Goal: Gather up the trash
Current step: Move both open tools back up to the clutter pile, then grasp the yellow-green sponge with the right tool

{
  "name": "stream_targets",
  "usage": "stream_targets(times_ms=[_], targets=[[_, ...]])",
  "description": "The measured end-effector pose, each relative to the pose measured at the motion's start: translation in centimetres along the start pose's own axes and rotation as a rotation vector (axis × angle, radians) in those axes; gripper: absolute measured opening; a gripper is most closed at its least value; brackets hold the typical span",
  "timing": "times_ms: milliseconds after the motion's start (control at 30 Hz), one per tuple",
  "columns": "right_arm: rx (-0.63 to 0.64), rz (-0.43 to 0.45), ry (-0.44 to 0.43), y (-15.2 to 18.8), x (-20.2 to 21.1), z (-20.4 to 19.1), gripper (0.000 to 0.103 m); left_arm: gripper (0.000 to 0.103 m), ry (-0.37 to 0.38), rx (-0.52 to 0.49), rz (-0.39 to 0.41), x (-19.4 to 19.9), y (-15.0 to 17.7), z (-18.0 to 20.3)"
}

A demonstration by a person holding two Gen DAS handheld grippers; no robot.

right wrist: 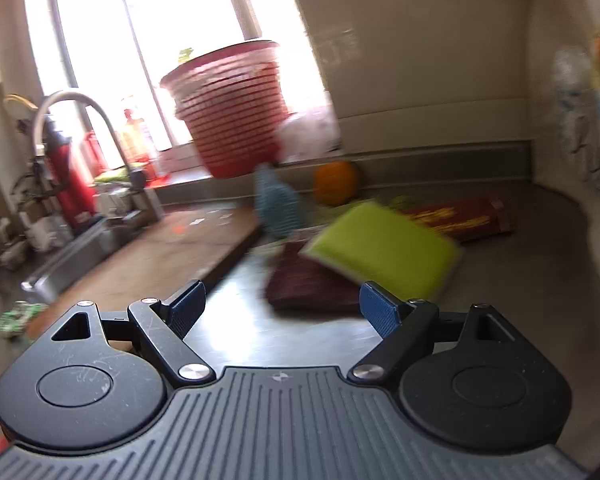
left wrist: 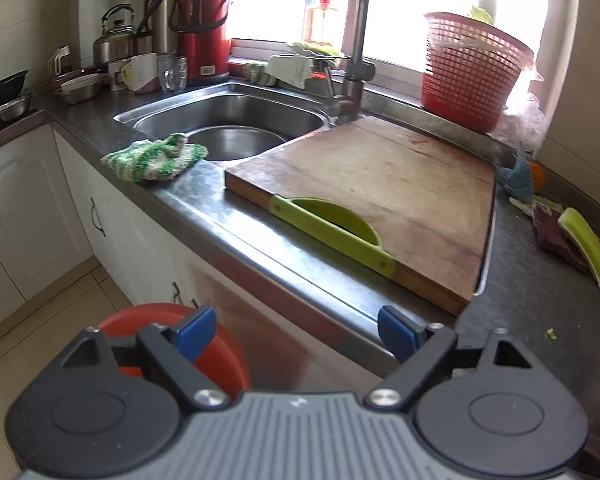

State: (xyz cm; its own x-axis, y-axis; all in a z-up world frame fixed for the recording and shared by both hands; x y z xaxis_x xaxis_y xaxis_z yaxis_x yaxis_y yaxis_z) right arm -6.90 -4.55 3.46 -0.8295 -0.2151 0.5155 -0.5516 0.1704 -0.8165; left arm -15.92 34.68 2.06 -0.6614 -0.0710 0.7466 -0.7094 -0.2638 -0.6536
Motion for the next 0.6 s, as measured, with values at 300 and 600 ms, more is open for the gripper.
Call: stream_targets(times_ms=[300,600], targets=[[0.029,-0.028,0.092,-0.8,-2.3,5.7,0.103,0.088,-0.014,-0.038,-0.034,0.4,0.6,2.7],[0.198,-0.093,0.154,-1.9,-6.7,4.1,0.103,0.088,-0.036,-0.067,-0.061,0.2,0.6,5.2]])
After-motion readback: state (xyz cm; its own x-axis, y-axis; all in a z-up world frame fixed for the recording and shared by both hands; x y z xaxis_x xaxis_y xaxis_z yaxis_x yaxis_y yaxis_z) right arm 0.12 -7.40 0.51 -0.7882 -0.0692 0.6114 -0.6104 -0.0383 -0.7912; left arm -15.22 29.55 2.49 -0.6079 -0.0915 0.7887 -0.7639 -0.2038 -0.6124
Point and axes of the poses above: each gripper's, at about its wrist camera, not at the fingertips, and x roughly against the way its jaws point, z to its right, y to its underside, the point moved 1 cm from there along -x, roughly the way its jaws point, and after that the axes turned 8 degrees about -z, right-handed, at the moved point
